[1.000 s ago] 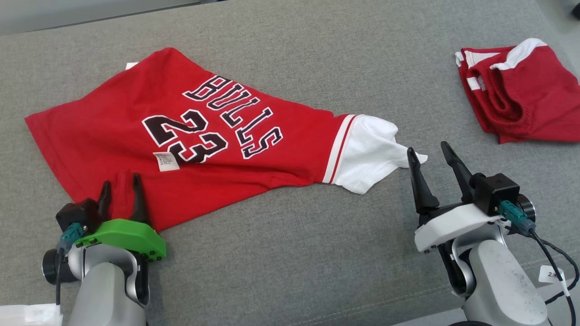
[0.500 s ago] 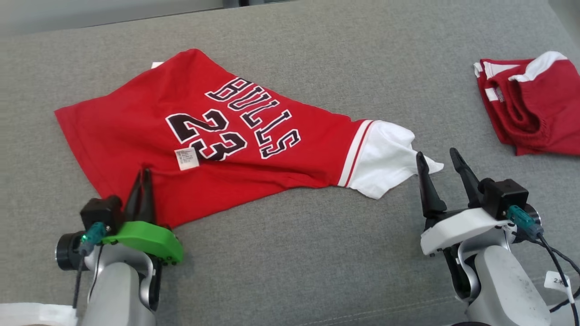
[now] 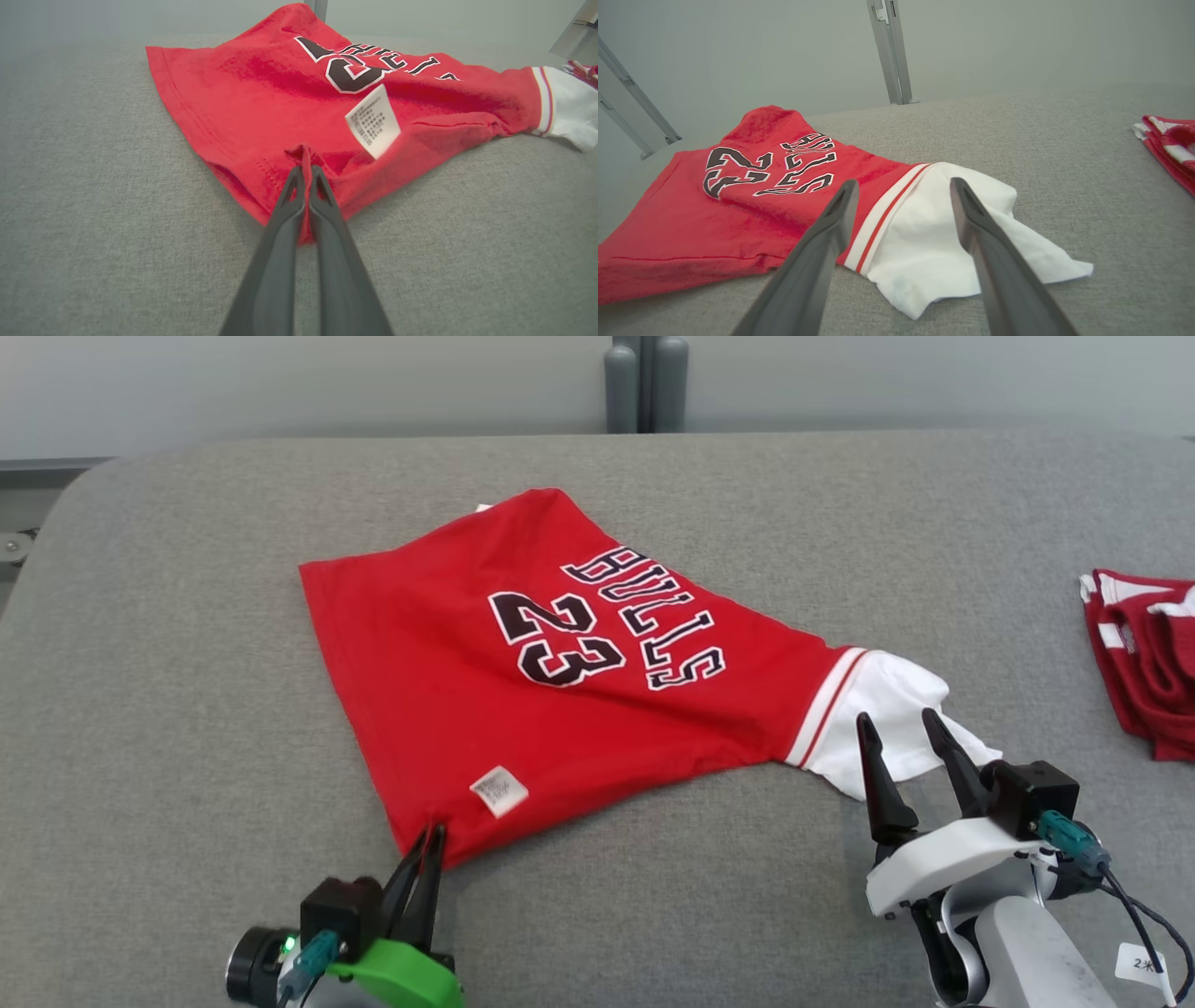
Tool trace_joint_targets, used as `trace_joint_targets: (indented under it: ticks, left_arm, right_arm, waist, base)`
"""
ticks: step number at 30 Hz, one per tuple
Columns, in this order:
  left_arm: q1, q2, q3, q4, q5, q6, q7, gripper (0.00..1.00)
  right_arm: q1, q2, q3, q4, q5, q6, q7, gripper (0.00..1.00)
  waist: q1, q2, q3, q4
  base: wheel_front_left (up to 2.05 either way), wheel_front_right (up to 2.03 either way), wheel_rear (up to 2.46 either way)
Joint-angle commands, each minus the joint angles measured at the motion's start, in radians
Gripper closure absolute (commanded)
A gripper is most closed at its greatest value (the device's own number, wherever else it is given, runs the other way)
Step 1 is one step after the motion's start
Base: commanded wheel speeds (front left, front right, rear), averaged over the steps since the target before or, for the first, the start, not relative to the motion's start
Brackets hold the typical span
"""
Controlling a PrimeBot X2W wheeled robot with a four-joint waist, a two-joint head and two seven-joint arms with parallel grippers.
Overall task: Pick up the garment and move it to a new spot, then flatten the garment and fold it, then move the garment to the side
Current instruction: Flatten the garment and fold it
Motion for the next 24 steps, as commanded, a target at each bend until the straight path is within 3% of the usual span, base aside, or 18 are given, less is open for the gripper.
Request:
trace_joint_targets:
  ticks: [1,2,11,18,24]
  left_arm:
    - [0.028,0.020,0.004,-0.002,-0.010,-0.001,0.001,0.24]
    - [0.050,0.024,-0.004,0.006,-0.012,-0.001,0.001,0.00]
    - [0.150,0.023,0.085,0.031,-0.027,0.010,0.001,0.00]
    - [0.041,0.000,0.137,0.045,-0.033,0.015,0.001,0.00]
    - [-0.091,-0.006,0.135,0.164,-0.072,0.045,0.001,0.00]
  right_arm:
    - [0.015,-0.003,-0.002,0.004,0.004,-0.002,-0.001,0.00]
    - [0.018,-0.003,-0.002,0.004,0.005,-0.002,-0.001,0.00]
    - [0.039,-0.003,-0.022,0.007,-0.017,-0.002,-0.001,0.00]
    - [0.005,-0.003,-0.018,0.005,-0.033,-0.002,-0.001,0.00]
    - [-0.018,-0.003,-0.005,-0.001,-0.051,-0.002,-0.001,0.00]
  waist:
    - [0.0000,0.0000,-0.064,0.066]
    - [0.0000,0.0000,-0.066,0.069]
    - [0.0000,0.0000,-0.058,0.058]
    - [0.0000,0.0000,-0.029,0.017]
    - [0.0000,0.0000,0.017,-0.034]
  base:
    - [0.00,0.00,0.00]
    - [0.00,0.00,0.00]
    - [0.00,0.00,0.00]
    - [0.00,0.00,0.00]
    - [0.00,0.00,0.00]
